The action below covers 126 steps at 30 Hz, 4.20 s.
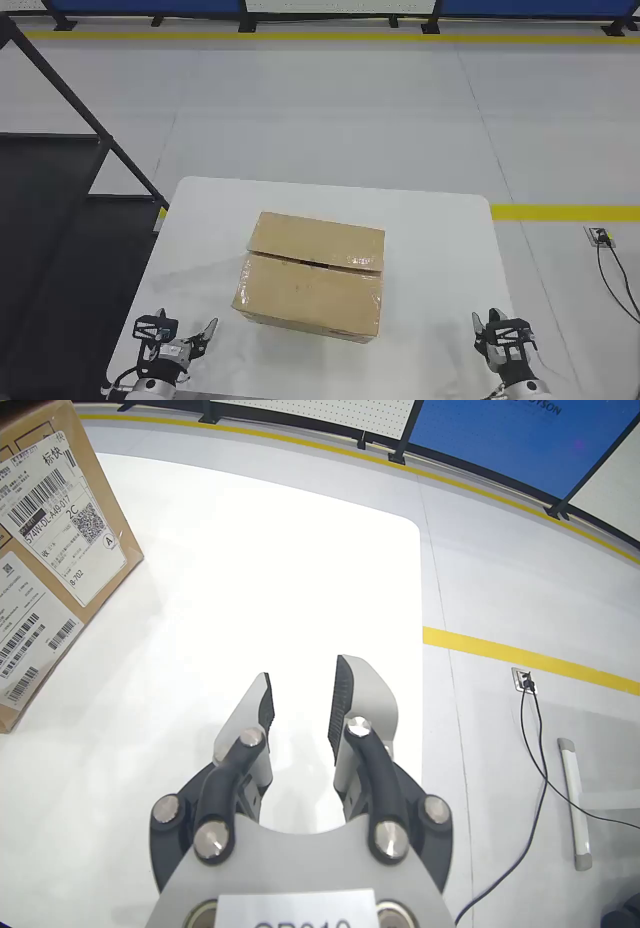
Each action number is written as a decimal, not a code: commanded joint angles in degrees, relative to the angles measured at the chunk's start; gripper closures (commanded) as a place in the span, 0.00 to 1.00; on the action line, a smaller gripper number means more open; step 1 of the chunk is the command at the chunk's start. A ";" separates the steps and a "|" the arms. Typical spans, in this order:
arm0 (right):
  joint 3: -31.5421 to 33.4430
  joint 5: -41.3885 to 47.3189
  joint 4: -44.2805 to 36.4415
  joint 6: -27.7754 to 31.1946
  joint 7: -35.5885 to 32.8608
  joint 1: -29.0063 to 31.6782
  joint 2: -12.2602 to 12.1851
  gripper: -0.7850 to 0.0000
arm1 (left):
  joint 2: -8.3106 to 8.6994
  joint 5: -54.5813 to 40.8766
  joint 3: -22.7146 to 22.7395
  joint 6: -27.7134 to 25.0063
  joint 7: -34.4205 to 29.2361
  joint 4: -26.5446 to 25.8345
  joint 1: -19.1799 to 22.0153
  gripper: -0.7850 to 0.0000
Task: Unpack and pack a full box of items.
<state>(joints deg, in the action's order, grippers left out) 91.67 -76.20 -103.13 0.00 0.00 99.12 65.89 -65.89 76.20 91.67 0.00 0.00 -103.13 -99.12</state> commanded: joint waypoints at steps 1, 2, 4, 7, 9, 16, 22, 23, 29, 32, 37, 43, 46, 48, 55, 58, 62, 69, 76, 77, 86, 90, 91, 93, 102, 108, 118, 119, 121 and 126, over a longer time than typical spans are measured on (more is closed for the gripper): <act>0.00 0.00 0.00 0.00 0.00 0.00 0.00 0.64 | 0.00 0.00 0.00 0.00 0.00 0.00 0.00 0.00; 0.00 0.00 0.00 0.00 0.00 0.00 0.00 0.64 | 0.00 0.00 0.00 0.00 0.00 0.00 0.00 0.00; 0.00 0.00 0.00 0.00 0.00 0.00 0.00 0.64 | 0.00 0.00 0.00 0.00 0.00 0.00 0.00 0.00; -0.49 -0.58 -0.83 1.91 1.08 0.04 -0.05 0.00 | 0.00 -0.21 -0.06 -0.70 0.20 -0.06 0.10 0.00; -0.45 -1.44 -1.49 4.49 2.57 0.34 -0.16 0.00 | -0.01 -0.66 0.39 -1.42 1.11 -0.03 0.29 0.00; -0.10 -5.98 -10.73 12.50 3.88 0.95 -0.68 0.00 | 0.14 -5.26 3.62 -5.77 0.96 -2.22 3.08 0.00; -2.91 -9.36 -18.31 14.09 -0.21 -1.20 -0.66 0.00 | 0.58 -8.05 6.74 -10.65 -3.25 -3.86 5.31 0.00; -3.32 -10.29 -18.99 14.01 -1.07 -1.50 -0.66 0.00 | 0.58 -8.05 6.74 -10.65 -3.25 -3.86 5.31 0.00; -3.32 -10.29 -18.99 14.01 -1.07 -1.50 -0.66 0.00 | 0.58 -8.05 6.74 -10.65 -3.25 -3.86 5.31 0.00; -3.32 -10.29 -18.99 14.01 -1.07 -1.50 -0.66 0.00 | 0.58 -8.05 6.74 -10.65 -3.25 -3.86 5.31 0.00; -3.51 0.29 -16.97 22.77 -2.39 -3.53 -0.79 0.00 | 0.39 -15.07 6.58 -11.75 -4.74 -4.27 8.26 0.00; -5.68 31.92 -9.64 31.63 -17.90 -11.97 -0.82 0.00 | 0.26 -24.53 7.23 -13.58 -7.29 -3.64 11.62 0.00; -7.41 54.00 -4.28 31.02 -29.29 -17.09 -0.96 0.00 | 0.31 -30.90 7.76 -15.41 -11.30 -2.82 12.39 0.00; -7.69 61.11 -2.50 29.78 -35.17 -19.53 -1.16 0.00 | 0.38 -32.36 8.10 -15.98 -12.83 -2.67 12.56 0.00; -7.69 61.11 -2.50 29.78 -35.17 -19.53 -1.16 0.00 | 0.38 -32.36 8.10 -15.98 -12.83 -2.67 12.56 0.00; -9.53 68.79 -2.99 28.11 -34.45 -19.32 -0.82 0.00 | 0.35 -32.85 7.95 -15.92 -12.73 -2.65 12.53 0.00; -11.74 72.61 -0.38 20.30 -35.74 -23.10 -0.55 0.00 | 0.27 -35.57 7.85 -14.94 -13.06 -2.66 13.55 0.00; -13.38 75.55 3.11 14.21 -34.14 -26.71 -0.13 0.00 | 0.26 -38.17 8.55 -14.35 -13.15 -2.26 13.99 0.00; -14.65 73.57 4.30 12.33 -35.85 -28.36 -0.17 0.00 | 0.29 -39.48 8.58 -14.05 -14.08 -1.97 14.30 0.00; -14.78 73.78 4.45 12.25 -36.61 -28.58 -0.19 0.00 | 0.29 -39.48 8.58 -14.05 -14.08 -1.97 14.30 0.00; -14.00 85.78 5.69 22.51 -46.39 -28.70 -0.55 0.00 | 0.29 -39.48 8.58 -14.05 -14.08 -1.97 14.30 0.00; -12.94 93.51 6.29 27.96 -53.55 -28.51 -0.96 0.00 | 0.27 -39.53 8.27 -14.40 -14.17 -2.23 14.14 0.00; -12.72 95.22 6.25 29.03 -55.76 -28.54 -1.10 0.00 | 0.31 -39.22 7.91 -15.44 -14.46 -2.66 13.93 0.00; -12.39 98.58 6.23 30.91 -61.06 -28.51 -1.43 0.00 | 0.35 -38.30 7.42 -16.74 -14.51 -3.27 13.44 0.00; -13.05 99.12 5.21 31.07 -73.22 -28.34 -2.83 0.00 | 1.48 -35.69 7.77 -32.97 -20.80 -4.02 10.86 0.00; -17.60 93.16 6.36 29.27 -75.01 -29.83 -3.27 0.00 | 2.68 -32.30 9.26 -41.70 -28.10 -2.02 10.49 0.00; -18.28 106.19 9.80 22.03 -65.78 -32.71 -2.54 0.00 | 3.51 -27.87 8.45 -44.00 -31.52 -0.85 10.76 0.00; -18.28 106.19 9.80 22.03 -65.78 -32.71 -2.54 0.00 | 3.51 -27.87 8.45 -44.00 -31.52 -0.85 10.76 0.00; -18.28 106.19 9.80 22.03 -65.78 -32.71 -2.54 0.00 | 3.51 -27.87 8.45 -44.00 -31.52 -0.85 10.76 0.00; -18.13 104.58 9.17 21.86 -62.68 -32.25 -2.49 0.00 | 3.51 -27.87 8.45 -44.00 -31.52 -0.85 10.76 0.00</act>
<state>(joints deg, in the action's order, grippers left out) 73.49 29.66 -93.52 22.02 -65.43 66.56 63.36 -62.38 48.33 100.13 -44.00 -31.52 -103.98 -88.36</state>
